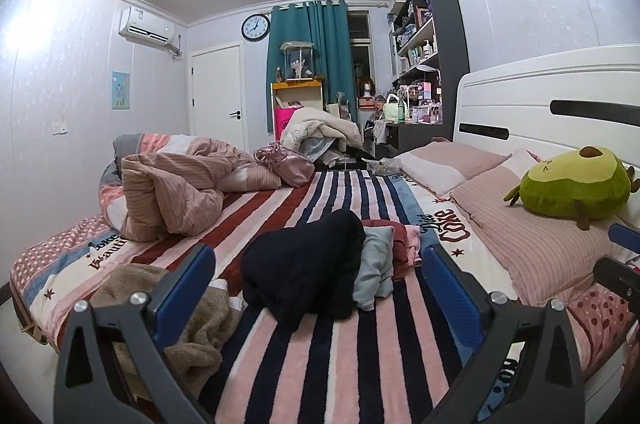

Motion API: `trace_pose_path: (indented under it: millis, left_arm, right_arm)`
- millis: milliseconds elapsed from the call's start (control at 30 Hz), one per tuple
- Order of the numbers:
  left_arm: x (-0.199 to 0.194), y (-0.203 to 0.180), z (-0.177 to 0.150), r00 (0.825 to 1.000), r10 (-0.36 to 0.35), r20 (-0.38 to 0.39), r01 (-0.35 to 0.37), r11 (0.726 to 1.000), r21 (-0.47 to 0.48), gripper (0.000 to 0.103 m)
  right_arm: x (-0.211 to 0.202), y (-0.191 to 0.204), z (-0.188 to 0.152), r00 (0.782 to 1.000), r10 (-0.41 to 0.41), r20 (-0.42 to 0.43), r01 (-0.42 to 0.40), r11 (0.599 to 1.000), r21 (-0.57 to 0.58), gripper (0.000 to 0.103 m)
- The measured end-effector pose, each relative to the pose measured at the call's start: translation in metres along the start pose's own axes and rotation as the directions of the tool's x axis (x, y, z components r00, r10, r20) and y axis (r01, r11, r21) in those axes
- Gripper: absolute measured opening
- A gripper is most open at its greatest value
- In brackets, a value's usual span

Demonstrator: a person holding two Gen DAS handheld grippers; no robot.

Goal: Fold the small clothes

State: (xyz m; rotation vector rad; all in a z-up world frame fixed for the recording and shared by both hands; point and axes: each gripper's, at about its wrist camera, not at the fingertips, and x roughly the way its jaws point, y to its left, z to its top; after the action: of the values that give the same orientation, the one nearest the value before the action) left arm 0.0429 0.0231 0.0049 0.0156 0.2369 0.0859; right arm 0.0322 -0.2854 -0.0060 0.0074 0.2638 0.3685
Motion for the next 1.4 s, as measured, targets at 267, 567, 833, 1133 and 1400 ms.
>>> trace_pose_path:
  millis: [267, 567, 833, 1133, 1400]
  left_arm:
    - [-0.004, -0.001, 0.001, 1.0, -0.001, 0.008, 0.001, 1.0, 0.001, 0.102]
    - [-0.007, 0.0, 0.004, 1.0, 0.019, 0.012, -0.019, 1.0, -0.003, 0.102]
    - [-0.012, -0.001, 0.005, 1.0, 0.015, 0.016, -0.015, 1.0, 0.0, 0.102]
    - [-0.022, -0.001, 0.005, 0.999, 0.018, 0.03, -0.018, 1.0, -0.006, 0.102]
    - [-0.023, 0.0, 0.005, 0.999, 0.015, 0.032, -0.015, 1.0, -0.006, 0.102]
  right_arm:
    - [-0.005, 0.003, -0.001, 1.0, -0.002, 0.012, 0.002, 1.0, -0.007, 0.103]
    - [-0.007, 0.005, 0.0, 1.0, 0.0, 0.021, 0.0, 1.0, -0.003, 0.103]
    - [-0.015, 0.013, 0.002, 0.999, -0.002, 0.038, 0.003, 1.0, -0.008, 0.103]
    - [-0.025, 0.017, 0.003, 0.999, -0.003, 0.048, 0.004, 1.0, -0.009, 0.103]
    - [-0.028, 0.017, 0.003, 0.999, 0.0, 0.05, 0.001, 1.0, -0.008, 0.103]
